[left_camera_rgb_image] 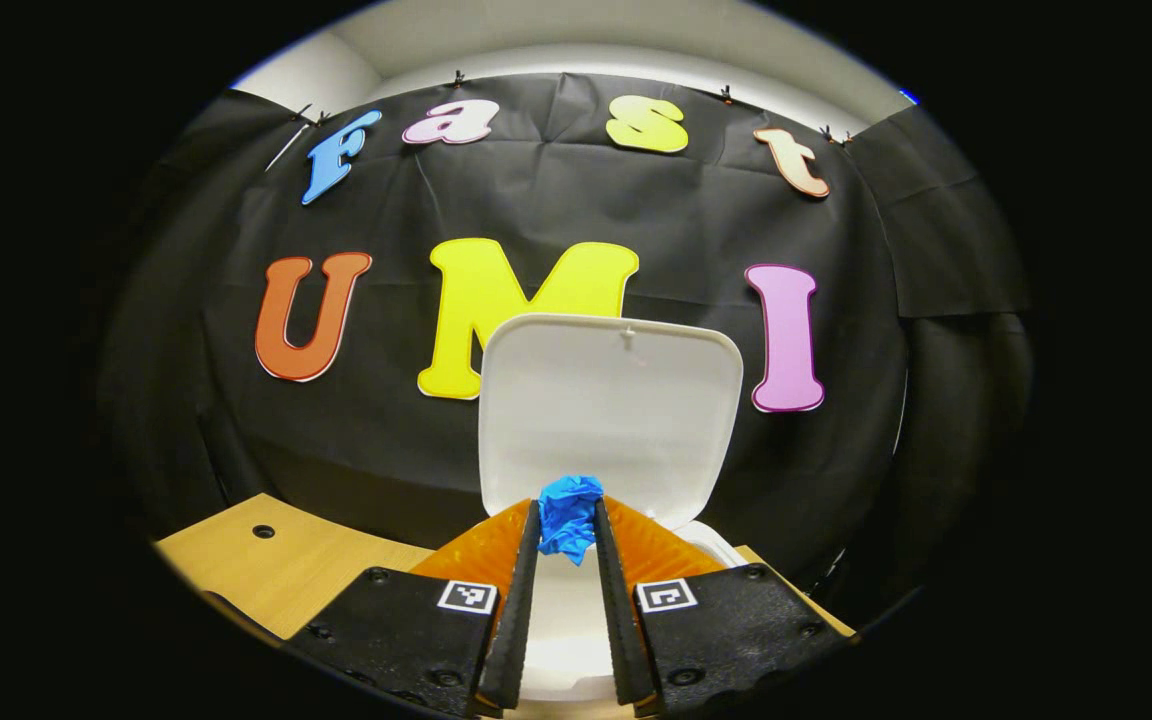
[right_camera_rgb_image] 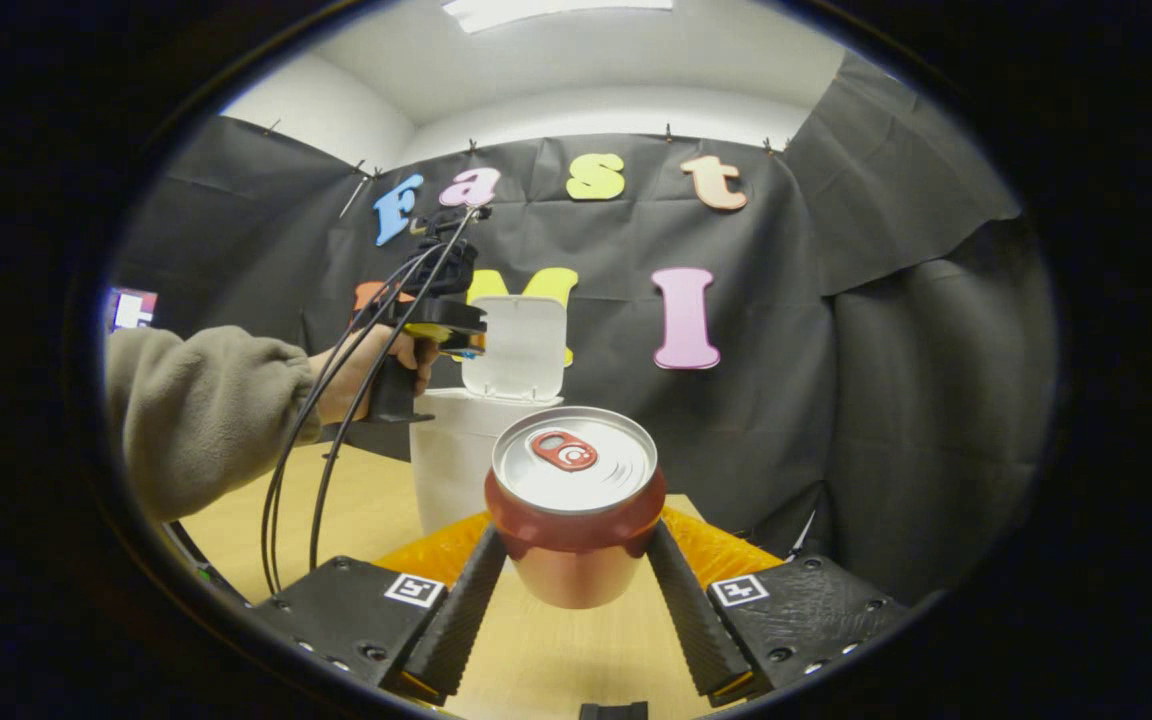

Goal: Press the lid of the desktop garbage bin to open it, pick up the crumpled paper on the desktop and throw it into the bin, then pick up the pop can on the desktop and drop it into the bin, and finally close the garbage bin lid.

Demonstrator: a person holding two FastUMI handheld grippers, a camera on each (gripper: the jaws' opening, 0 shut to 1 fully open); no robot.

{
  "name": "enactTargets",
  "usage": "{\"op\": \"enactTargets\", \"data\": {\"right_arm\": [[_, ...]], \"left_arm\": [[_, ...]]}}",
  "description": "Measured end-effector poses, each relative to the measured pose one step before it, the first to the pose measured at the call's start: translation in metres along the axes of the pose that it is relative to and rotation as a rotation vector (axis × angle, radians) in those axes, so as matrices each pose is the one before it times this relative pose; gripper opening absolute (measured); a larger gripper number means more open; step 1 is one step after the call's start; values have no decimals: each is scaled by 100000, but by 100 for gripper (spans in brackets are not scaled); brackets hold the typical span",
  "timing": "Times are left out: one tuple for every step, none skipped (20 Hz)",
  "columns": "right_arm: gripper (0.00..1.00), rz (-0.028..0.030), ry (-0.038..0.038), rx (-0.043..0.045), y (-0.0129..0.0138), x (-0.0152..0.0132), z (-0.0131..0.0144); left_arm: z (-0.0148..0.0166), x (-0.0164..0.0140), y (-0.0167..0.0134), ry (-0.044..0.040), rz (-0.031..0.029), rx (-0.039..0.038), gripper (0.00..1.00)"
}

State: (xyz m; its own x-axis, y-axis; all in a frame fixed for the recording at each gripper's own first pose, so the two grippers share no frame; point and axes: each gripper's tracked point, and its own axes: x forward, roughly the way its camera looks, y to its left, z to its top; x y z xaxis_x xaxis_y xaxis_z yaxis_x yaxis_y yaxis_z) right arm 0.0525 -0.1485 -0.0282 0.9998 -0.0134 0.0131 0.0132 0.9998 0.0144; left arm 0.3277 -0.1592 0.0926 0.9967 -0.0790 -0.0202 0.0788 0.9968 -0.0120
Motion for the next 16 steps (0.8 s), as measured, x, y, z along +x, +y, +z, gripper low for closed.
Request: {"op": "enactTargets", "data": {"right_arm": [[81,113,220,149,27,-51,-51],[81,664,-126,-436,90,3,44],[81,192,-121,-545,-67,14,-16],[82,-298,-247,-372,-63,-7,52],[82,29,-385,-263,51,29,31],[81,178,-299,-451,11,-13,17],[81,10,-327,-327,-63,-131,23],[81,-58,80,-40,22,59,-6],[81,156,404,83,29,-44,-130],[81,157,519,-103,-1,71,-91],[81,40,444,-220,-40,9,-63],[81,46,263,-275,-9,-70,-34],[82,81,228,-244,6,-54,-35],[82,135,-42,-143,9,19,47],[82,36,86,195,9,22,-30],[82,179,237,148,56,36,-8]], "left_arm": [[-219,-82,-71,320,-799,281,36],[-395,-83,77,415,2,527,36],[-472,34,116,948,132,802,38],[-537,-4,43,1598,-155,1036,39],[-532,-24,115,1229,243,784,42],[-365,44,-362,1109,-1817,363,46],[-44,-73,-195,25,-848,936,54],[9,-144,8,-269,-95,1165,68],[-86,-132,-71,136,-537,1239,61],[-202,17,-180,258,-766,913,61],[-69,-280,-87,-66,-360,328,64],[61,-215,81,-473,345,250,65],[1,-294,73,-535,-309,-767,68],[115,-351,109,-982,540,-819,71],[-100,-575,181,-220,550,-705,91],[123,-801,289,-893,1323,179,99]]}}
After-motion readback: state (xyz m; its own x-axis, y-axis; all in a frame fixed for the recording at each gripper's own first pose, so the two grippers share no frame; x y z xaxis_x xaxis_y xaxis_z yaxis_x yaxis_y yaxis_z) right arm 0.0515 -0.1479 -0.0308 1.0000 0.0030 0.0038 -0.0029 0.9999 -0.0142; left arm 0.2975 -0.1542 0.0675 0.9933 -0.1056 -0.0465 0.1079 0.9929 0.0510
